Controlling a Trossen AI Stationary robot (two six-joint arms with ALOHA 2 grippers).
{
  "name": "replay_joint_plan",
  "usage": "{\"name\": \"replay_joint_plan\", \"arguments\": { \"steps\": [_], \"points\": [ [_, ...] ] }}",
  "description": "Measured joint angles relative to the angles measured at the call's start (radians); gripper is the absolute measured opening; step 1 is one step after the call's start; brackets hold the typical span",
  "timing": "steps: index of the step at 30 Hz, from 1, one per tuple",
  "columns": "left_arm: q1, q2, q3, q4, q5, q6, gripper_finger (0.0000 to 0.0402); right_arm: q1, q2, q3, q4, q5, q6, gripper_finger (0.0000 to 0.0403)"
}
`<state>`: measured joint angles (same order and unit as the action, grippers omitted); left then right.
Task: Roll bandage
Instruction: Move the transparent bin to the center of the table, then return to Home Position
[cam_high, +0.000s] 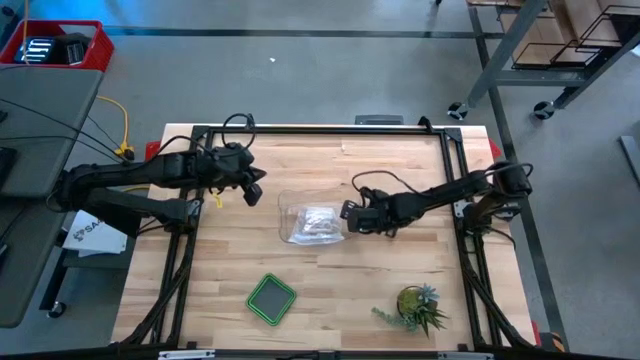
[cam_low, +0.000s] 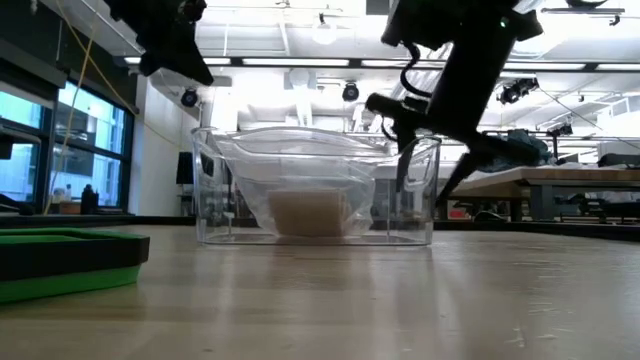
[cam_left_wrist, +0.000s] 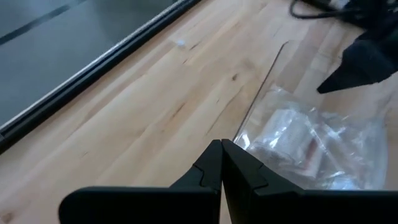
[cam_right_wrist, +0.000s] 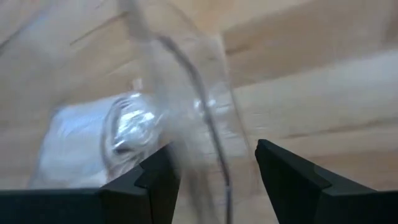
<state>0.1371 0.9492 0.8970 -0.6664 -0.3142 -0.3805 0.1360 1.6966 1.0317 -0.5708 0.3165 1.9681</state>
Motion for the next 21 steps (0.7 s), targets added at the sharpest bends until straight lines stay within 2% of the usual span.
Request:
{"name": "replay_joint_plan", "arguments": {
  "steps": [5,9,12,21],
  "points": [
    [-0.001,-0.014,0.0,0.037,0.018,-0.002,0.0011,-0.028,-0.051,0.001,-0.01,-0.057,-0.214,0.0199],
    [0.0,-0.014,0.0,0.069,0.013,-0.009,0.0022,-0.038,-0.057,0.001,0.061,-0.114,-0.222,0.0199],
    [-0.005,-0.016,0.0,0.103,0.017,-0.043,0.0028,-0.034,-0.058,0.001,0.064,-0.114,-0.224,0.0199],
    [-0.035,-0.019,0.0,0.18,0.011,-0.02,0.0031,-0.075,-0.16,0.001,-0.107,-0.13,-0.438,0.0199]
  ]
}}
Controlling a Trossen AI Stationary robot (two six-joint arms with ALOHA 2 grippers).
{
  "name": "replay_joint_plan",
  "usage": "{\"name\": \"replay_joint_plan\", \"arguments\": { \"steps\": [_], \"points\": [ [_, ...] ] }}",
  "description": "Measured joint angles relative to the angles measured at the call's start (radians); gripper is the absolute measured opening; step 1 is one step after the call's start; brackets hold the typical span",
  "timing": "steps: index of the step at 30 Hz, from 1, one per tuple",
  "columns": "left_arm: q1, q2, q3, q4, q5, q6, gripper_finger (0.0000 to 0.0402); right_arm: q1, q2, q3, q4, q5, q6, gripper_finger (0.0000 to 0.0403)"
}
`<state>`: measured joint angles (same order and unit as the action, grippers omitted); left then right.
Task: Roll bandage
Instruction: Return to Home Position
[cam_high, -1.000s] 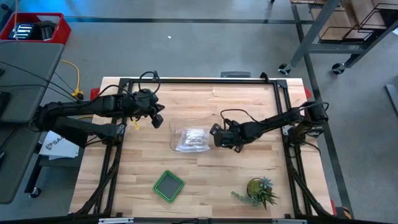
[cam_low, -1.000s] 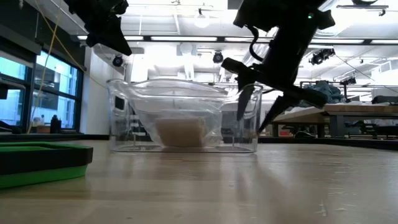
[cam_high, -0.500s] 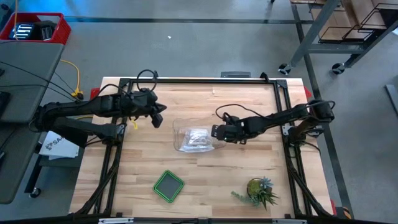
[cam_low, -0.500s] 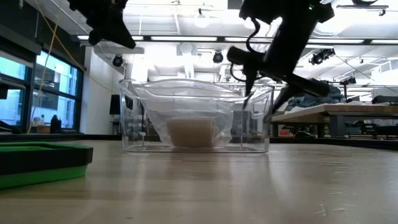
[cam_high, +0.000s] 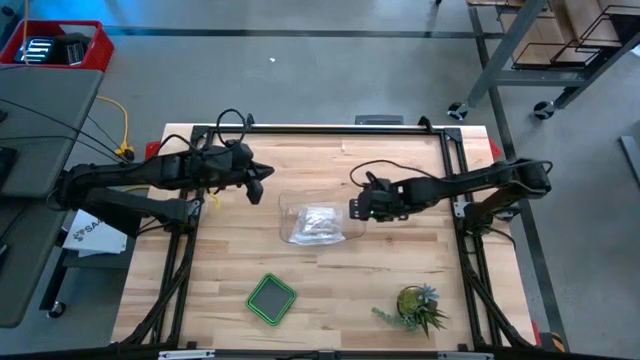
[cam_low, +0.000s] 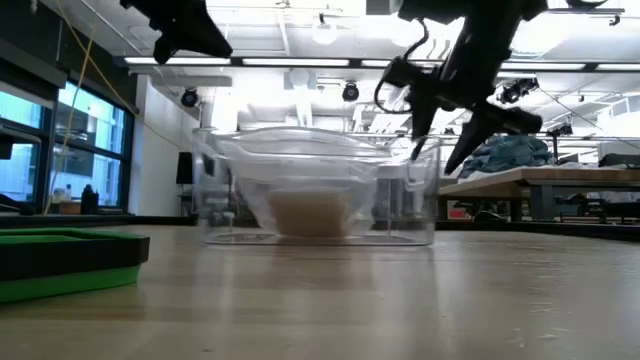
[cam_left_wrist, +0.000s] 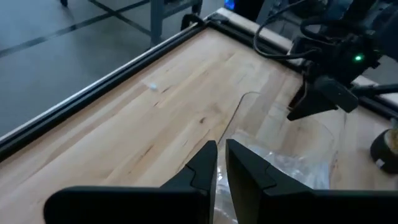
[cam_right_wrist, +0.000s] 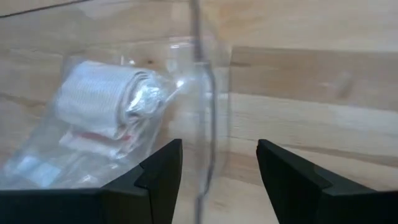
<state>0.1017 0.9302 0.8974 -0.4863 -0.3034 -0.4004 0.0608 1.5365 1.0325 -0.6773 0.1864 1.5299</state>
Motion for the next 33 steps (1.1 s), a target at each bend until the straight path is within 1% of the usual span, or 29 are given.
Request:
{"name": "replay_joint_plan", "arguments": {
  "steps": [3,5,7,10,12,13,16,18,19,20,23,25,26,30,33],
  "points": [
    [0.0,-0.016,-0.001,0.076,0.005,-0.041,0.0031,-0.014,-0.046,0.0,-0.047,-0.001,-0.05,0.0199],
    [-0.001,-0.058,-0.001,0.193,0.011,-0.078,0.0031,-0.022,-0.08,0.0,-0.072,0.01,-0.075,0.0199],
    [-0.012,-0.105,0.002,0.283,0.004,-0.071,0.0031,-0.022,-0.118,0.0,-0.077,0.051,-0.08,0.0199],
    [-0.029,-0.154,-0.012,0.295,-0.005,-0.061,0.0031,-0.022,-0.16,0.0,-0.06,0.106,-0.117,0.0199],
    [-0.053,-0.178,-0.083,0.352,-0.008,-0.106,0.0031,-0.024,-0.184,0.0,-0.025,0.111,-0.186,0.0199],
    [-0.073,-0.189,-0.132,0.417,-0.009,-0.133,0.0031,-0.025,-0.197,0.0,-0.011,0.11,-0.226,0.0199],
    [-0.147,-0.208,-0.316,0.725,-0.025,-0.192,0.0031,-0.019,-0.238,0.0,0.017,0.111,-0.344,0.0199],
    [-0.189,-0.219,-0.419,0.922,-0.054,-0.198,0.0031,-0.008,-0.269,0.0,0.028,0.137,-0.394,0.0199],
    [-0.206,-0.229,-0.467,0.975,-0.078,-0.201,0.0031,-0.002,-0.282,0.0,0.03,0.158,-0.412,0.0199],
    [-0.22,-0.238,-0.505,0.995,-0.103,-0.204,0.0031,0.003,-0.295,0.0,0.032,0.176,-0.427,0.0199],
    [-0.234,-0.287,-0.578,0.972,-0.135,-0.174,0.0031,0.008,-0.317,0.0,0.046,0.194,-0.47,0.0199],
    [-0.221,-0.337,-0.596,0.892,-0.136,-0.146,0.0031,0.007,-0.323,0.0,0.054,0.178,-0.509,0.0199],
    [-0.211,-0.365,-0.603,0.825,-0.125,-0.139,0.0031,0.007,-0.323,0.0,0.054,0.166,-0.525,0.0199],
    [-0.158,-0.478,-0.608,0.514,-0.018,-0.104,0.0031,0.005,-0.323,0.0,0.061,0.102,-0.542,0.0199],
    [-0.124,-0.565,-0.613,0.437,0.038,-0.027,0.003,0.005,-0.322,0.0,0.057,0.098,-0.494,0.0199]
  ]
}}
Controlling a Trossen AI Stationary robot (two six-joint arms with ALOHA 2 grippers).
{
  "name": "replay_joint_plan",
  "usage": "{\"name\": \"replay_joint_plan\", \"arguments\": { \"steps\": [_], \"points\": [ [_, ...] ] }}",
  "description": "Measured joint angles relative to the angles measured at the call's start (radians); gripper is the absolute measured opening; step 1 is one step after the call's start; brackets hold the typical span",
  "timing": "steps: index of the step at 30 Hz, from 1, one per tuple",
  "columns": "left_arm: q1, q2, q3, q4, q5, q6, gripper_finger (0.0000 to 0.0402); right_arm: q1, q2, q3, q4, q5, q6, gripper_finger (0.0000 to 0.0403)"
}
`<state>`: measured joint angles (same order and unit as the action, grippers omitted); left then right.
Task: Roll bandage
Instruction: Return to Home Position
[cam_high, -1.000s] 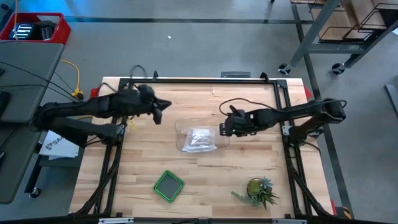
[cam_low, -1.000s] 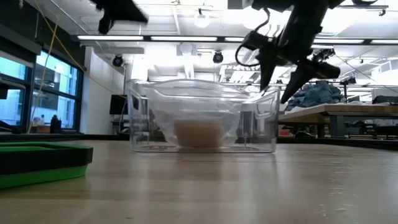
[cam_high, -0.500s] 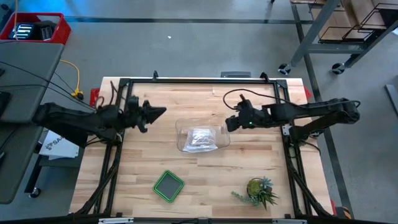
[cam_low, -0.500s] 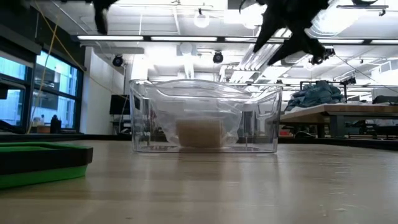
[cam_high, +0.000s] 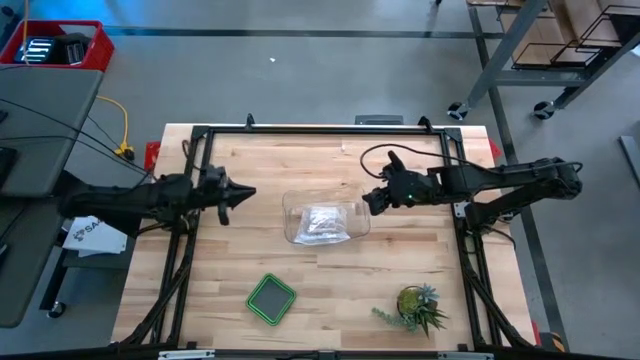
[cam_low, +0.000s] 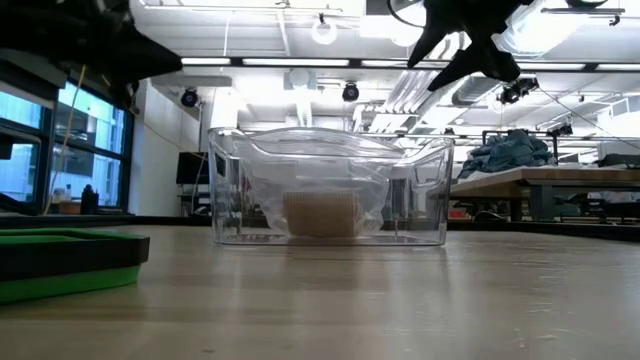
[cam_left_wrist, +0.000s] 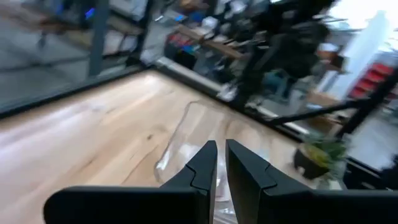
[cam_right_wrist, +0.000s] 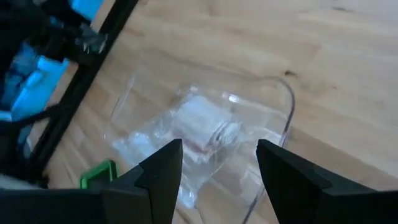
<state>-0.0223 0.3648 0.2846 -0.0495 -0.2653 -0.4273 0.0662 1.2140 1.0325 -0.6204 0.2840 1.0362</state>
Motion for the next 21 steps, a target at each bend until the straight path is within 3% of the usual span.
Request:
{"name": "replay_joint_plan", "arguments": {
  "steps": [3,8,12,15,19,21],
  "points": [
    [0.02,-0.081,-0.074,0.065,0.068,0.052,0.0024,0.0,0.0,0.0,0.003,0.048,0.027,0.0199],
    [0.019,-0.176,-0.26,0.242,0.135,-0.065,0.0006,0.0,-0.024,0.0,0.005,0.079,0.062,0.0199],
    [0.008,-0.199,-0.27,0.161,0.095,-0.001,0.0001,0.0,-0.064,0.0,-0.017,0.125,0.039,0.0192],
    [0.017,-0.18,-0.273,0.093,0.056,0.02,0.0001,0.0,-0.097,0.0,-0.08,0.129,-0.002,0.0146],
    [0.024,-0.174,-0.272,0.201,0.069,-0.012,0.0001,0.023,-0.176,0.0,-0.182,0.098,-0.041,0.0025],
    [0.023,-0.174,-0.272,0.205,0.039,-0.005,0.0001,0.048,-0.232,0.0,-0.223,0.105,-0.064,0.0017]
  ]
}}
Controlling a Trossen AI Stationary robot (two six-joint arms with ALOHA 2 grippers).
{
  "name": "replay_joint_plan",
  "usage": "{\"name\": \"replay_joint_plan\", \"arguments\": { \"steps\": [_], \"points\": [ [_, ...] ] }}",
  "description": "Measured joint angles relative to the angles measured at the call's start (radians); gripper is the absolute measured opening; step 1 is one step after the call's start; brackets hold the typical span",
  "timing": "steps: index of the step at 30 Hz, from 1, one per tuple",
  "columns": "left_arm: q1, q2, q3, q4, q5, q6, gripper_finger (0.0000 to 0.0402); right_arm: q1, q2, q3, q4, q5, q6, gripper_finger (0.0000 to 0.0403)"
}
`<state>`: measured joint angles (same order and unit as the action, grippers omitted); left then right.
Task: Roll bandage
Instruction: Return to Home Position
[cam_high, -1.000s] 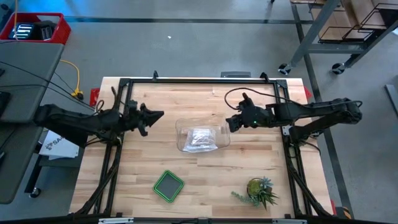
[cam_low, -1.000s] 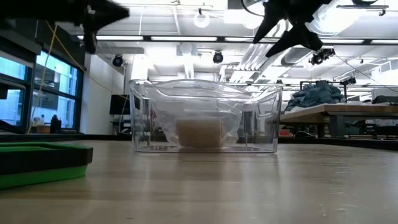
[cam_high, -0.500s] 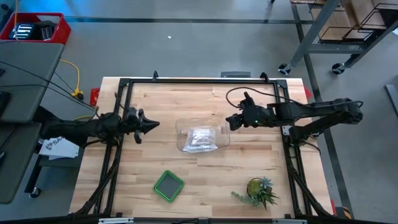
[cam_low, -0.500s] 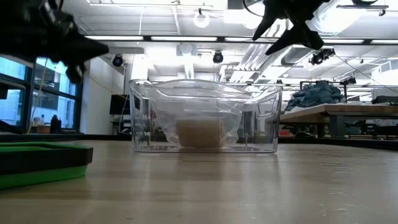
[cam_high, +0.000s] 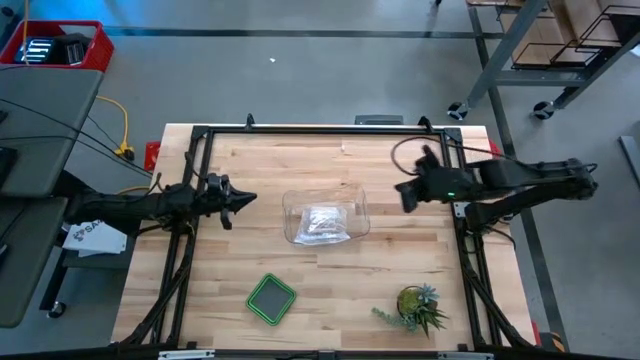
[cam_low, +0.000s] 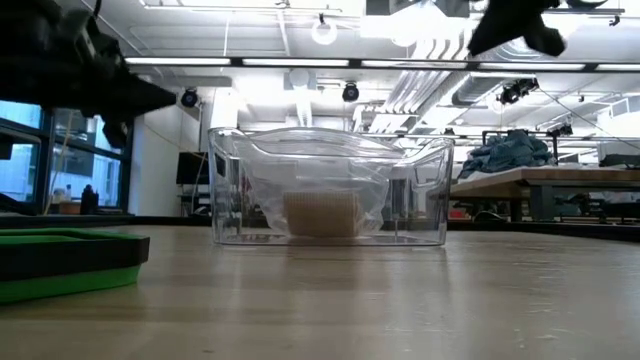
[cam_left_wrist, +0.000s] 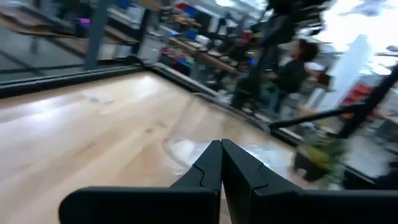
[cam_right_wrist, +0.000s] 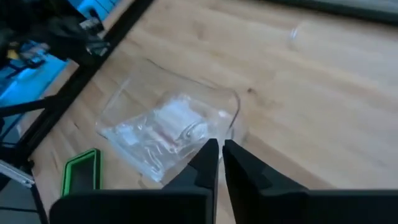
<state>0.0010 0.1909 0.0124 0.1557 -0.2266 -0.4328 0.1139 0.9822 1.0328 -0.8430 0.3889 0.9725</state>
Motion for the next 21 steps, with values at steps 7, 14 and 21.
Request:
{"name": "replay_joint_plan", "arguments": {
  "steps": [7,14,21],
  "points": [
    [0.0,0.003,0.0,-0.114,-0.018,-0.001,0.0001,0.092,-0.205,-0.127,0.084,0.169,-0.122,0.0004],
    [0.0,0.008,0.0,-0.108,-0.019,-0.001,0.0001,-0.028,-0.388,-0.62,0.942,-0.09,-0.417,0.0],
    [0.0,0.008,0.0,-0.107,-0.019,-0.001,0.0001,-0.312,-0.439,-0.845,1.215,-0.415,-0.528,0.0]
  ]
}}
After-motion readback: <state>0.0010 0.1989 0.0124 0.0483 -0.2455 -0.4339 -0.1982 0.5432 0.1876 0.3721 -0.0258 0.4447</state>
